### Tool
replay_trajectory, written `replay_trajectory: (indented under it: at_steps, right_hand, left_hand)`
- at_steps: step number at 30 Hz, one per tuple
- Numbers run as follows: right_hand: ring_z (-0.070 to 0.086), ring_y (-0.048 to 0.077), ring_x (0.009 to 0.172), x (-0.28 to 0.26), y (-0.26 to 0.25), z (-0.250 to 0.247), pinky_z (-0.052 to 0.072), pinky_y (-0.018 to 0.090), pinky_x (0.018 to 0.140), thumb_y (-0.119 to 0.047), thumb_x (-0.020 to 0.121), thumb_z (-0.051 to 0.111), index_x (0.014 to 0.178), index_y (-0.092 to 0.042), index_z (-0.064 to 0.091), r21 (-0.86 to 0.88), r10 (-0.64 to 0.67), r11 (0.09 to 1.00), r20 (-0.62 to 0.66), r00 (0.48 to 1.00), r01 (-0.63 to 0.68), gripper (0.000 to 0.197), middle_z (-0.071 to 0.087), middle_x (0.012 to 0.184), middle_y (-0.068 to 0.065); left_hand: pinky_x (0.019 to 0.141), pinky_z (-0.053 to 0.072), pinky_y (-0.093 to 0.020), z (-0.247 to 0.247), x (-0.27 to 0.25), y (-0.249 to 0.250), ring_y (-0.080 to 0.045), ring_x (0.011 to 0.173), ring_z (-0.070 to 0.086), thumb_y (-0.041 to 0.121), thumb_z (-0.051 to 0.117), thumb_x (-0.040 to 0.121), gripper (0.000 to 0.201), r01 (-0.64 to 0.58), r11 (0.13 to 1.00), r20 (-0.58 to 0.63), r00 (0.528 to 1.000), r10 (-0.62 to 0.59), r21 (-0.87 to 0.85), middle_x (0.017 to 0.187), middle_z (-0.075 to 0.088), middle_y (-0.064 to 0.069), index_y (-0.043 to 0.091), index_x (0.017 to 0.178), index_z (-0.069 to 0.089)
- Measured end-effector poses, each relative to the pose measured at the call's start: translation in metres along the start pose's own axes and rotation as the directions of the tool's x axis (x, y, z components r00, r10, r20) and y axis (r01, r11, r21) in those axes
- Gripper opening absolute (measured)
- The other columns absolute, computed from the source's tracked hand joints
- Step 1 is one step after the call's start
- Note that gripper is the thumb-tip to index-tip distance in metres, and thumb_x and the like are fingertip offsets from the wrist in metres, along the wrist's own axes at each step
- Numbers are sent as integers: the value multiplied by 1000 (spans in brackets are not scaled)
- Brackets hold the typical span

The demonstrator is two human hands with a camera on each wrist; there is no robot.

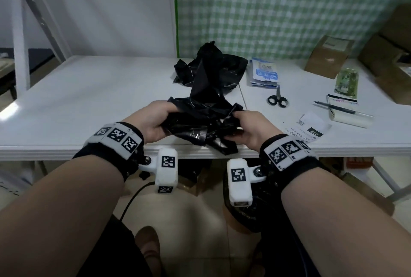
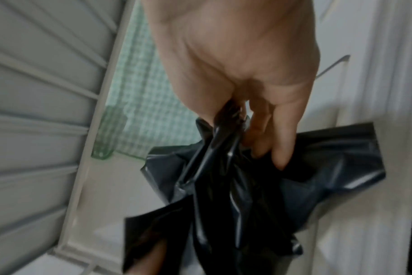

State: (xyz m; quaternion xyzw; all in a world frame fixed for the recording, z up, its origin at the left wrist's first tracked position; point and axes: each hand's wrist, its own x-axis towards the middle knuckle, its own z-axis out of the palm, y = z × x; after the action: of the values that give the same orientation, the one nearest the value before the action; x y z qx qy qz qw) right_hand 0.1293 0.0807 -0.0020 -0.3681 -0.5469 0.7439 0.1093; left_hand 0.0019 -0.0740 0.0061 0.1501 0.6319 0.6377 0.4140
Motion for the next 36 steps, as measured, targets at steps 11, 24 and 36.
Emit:
replay_trajectory:
  at_steps: [11,24,36]
  right_hand:
    - [66,18,78,-9,-5,13,56,30,72,-23,93,54,98,-14,65,92,5,995,315,949,-36,15,69,85,3]
    - [62,20,78,4,-7,14,54,34,71,-9,98,37,93,-9,57,195,55,979,60,997,-65,21,64,88,7]
    - [63,34,99,13,-14,11,51,45,91,-27,79,49,100,-7,61,-404,-275,896,-183,944,183,32,67,104,15]
  left_hand:
    - [70,57,-40,-10,13,-11,-24,65,66,1,41,93,19,2,998,-357,934,-25,-65,78,68,-11,4,94,60]
    - [64,56,-34,-6,5,-17,-21,68,66,37,45,96,26,106,992,-218,972,-90,63,73,69,0,19,87,62]
    - [101,40,-34,4,7,7,-25,125,39,15,81,65,92,-167,599,-146,887,438,783,134,38,-11,29,141,32]
